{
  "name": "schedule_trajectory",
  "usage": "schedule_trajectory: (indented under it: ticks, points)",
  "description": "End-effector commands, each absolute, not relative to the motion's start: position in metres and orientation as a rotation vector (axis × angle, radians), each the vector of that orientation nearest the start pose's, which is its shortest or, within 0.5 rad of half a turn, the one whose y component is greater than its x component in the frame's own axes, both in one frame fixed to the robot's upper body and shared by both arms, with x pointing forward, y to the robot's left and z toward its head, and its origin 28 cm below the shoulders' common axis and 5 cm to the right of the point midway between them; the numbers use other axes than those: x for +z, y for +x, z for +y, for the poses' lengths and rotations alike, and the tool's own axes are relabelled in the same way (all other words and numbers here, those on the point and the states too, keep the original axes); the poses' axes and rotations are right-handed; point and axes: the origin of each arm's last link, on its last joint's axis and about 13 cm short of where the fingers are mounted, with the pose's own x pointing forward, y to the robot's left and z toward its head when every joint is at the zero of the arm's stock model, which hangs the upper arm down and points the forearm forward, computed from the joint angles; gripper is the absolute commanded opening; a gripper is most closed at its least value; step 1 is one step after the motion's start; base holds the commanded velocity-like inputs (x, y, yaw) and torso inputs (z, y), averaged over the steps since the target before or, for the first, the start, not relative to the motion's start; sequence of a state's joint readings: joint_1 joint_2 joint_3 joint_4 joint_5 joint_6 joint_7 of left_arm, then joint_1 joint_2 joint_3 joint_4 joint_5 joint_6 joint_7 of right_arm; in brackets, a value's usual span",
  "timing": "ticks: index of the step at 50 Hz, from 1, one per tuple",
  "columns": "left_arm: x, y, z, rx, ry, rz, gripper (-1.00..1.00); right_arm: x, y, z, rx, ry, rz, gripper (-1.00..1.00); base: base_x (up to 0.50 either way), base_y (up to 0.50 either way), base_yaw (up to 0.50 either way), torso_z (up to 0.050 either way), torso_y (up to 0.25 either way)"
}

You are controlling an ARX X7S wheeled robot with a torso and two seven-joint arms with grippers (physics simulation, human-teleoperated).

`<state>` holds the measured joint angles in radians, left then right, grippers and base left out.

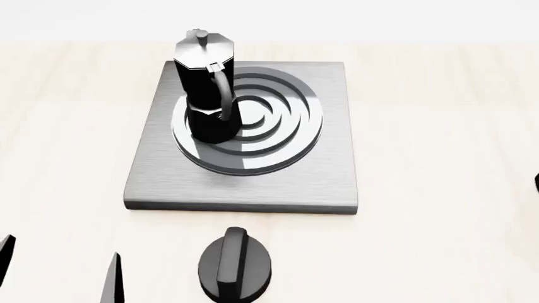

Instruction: Put both moka pots on the stove.

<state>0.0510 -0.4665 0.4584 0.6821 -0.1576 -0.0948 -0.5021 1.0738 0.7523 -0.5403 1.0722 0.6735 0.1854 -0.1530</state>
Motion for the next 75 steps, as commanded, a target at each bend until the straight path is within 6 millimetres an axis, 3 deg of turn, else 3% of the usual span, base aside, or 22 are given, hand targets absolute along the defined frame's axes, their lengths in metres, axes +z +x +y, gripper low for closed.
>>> schedule_trajectory:
  ticks: [1, 19, 29, 34, 42, 66, 75]
  points:
    - [0.113, 0.159, 0.187, -0.124, 0.054, -0.379, 1.00, 0.150, 0.329, -0.353, -0.290, -0.085, 0.243, -1.00, 0.00, 0.00, 0.00, 0.000, 0.000]
    - [0.113, 0.159, 0.186, -0.126, 0.054, -0.378, 1.00, 0.152, 0.336, -0.344, -0.243, -0.100, 0.220, -1.00, 0.00, 0.00, 0.00, 0.000, 0.000]
    - [0.113, 0.159, 0.186, -0.126, 0.052, -0.377, 1.00, 0.178, 0.347, -0.330, -0.207, -0.101, 0.089, -1.00, 0.00, 0.00, 0.00, 0.000, 0.000]
    - [0.113, 0.159, 0.187, -0.124, 0.052, -0.378, 1.00, 0.204, 0.352, -0.321, -0.209, -0.088, -0.039, -1.00, 0.00, 0.00, 0.00, 0.000, 0.000]
    - [0.113, 0.159, 0.187, -0.123, 0.050, -0.378, 1.00, 0.220, 0.354, -0.313, -0.192, -0.087, -0.122, -1.00, 0.00, 0.00, 0.00, 0.000, 0.000]
    - [0.114, 0.159, 0.188, -0.118, 0.049, -0.381, 1.00, 0.234, 0.360, -0.290, -0.005, -0.132, -0.120, -1.00, 0.00, 0.00, 0.00, 0.000, 0.001]
    - [0.114, 0.160, 0.188, -0.120, 0.049, -0.379, 1.00, 0.234, 0.352, -0.287, 0.231, -0.080, -0.097, -1.00, 0.00, 0.00, 0.00, 0.000, 0.001]
